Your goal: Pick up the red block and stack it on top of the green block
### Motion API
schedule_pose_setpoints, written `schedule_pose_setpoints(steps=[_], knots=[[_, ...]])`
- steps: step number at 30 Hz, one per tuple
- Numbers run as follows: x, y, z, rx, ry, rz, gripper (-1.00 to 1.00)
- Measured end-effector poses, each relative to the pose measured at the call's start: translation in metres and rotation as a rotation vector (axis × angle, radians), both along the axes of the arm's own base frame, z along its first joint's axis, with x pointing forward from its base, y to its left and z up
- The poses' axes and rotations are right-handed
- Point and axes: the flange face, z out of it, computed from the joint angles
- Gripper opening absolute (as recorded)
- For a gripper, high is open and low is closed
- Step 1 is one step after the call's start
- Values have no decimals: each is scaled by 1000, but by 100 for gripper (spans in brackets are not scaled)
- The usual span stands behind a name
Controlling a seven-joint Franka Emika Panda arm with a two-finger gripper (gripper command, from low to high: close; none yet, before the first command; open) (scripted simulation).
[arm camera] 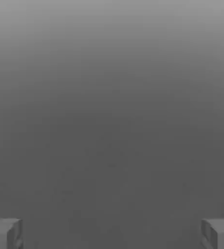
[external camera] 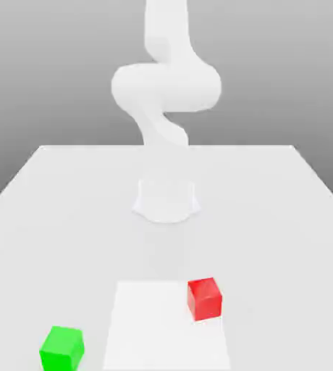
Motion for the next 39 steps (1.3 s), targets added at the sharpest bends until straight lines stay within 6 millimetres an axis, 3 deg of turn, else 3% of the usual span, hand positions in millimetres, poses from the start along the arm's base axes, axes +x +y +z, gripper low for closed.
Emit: schedule_pose_setpoints(steps=[4, 9, 12, 16, 20, 25, 26, 33, 39], knots=[[44, 17, -99, -39, 154, 35, 0], [63, 33, -224, -71, 340, 86, 0], [58, 41, -297, -80, 451, 121, 0], [32, 50, -385, -81, 594, 172, 0], [2, 60, -453, -75, 702, 219, 0], [-2, 59, -504, -72, 714, 218, 0], [-3, 58, -513, -73, 715, 219, -100], [-3, 58, -514, -73, 715, 218, -100], [-2, 59, -463, -73, 715, 219, -100]])
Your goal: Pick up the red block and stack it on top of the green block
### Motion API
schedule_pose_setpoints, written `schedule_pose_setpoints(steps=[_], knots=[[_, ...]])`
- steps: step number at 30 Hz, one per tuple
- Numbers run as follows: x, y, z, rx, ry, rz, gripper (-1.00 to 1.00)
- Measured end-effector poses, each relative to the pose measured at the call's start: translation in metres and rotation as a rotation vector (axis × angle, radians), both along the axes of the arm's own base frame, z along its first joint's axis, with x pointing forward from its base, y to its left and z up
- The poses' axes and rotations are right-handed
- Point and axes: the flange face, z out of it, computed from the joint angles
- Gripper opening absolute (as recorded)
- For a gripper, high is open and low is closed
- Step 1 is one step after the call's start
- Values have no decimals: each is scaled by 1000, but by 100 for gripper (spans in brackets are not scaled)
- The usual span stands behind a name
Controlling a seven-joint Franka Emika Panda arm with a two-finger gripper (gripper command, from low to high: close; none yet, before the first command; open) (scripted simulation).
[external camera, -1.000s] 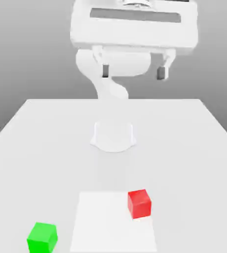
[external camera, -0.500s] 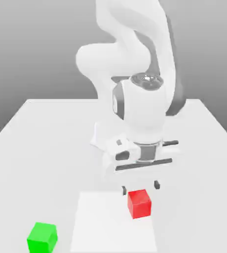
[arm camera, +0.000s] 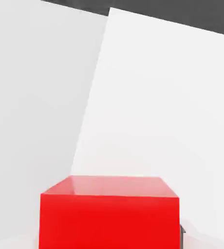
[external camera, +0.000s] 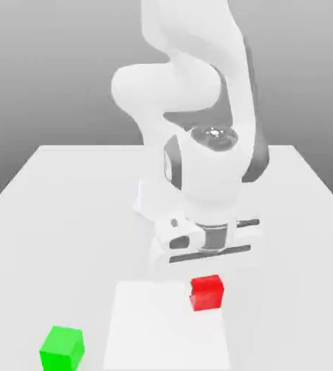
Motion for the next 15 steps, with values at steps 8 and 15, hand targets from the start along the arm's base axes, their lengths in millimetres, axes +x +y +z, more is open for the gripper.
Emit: schedule_pose_setpoints(steps=[8, 15], knots=[[72, -129, 32, 12, 2, -609, -100], [99, -233, 17, 2, 0, -1017, -100]])
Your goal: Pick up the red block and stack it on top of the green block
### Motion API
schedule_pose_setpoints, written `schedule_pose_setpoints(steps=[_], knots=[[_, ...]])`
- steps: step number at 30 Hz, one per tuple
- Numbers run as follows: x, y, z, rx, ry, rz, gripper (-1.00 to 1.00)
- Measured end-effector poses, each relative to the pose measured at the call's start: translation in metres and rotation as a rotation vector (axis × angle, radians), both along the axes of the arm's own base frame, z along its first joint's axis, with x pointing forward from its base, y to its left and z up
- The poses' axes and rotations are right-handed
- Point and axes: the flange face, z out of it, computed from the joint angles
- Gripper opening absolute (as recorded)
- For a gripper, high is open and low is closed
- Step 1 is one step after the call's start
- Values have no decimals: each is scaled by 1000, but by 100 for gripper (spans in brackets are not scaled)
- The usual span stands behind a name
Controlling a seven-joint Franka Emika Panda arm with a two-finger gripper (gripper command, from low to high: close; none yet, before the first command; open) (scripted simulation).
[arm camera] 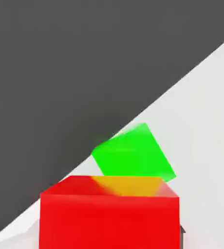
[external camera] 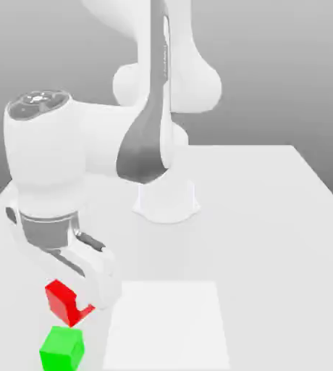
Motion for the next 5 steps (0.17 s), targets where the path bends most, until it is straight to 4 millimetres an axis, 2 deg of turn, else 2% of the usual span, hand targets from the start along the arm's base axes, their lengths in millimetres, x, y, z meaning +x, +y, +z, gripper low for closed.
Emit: schedule_pose_setpoints(steps=[1, 2, 5], knots=[[0, -1, -13, -1, 0, -5, -100], [0, -2, -26, -1, 0, -8, 100], [0, -2, -26, -1, 0, -8, 100]])
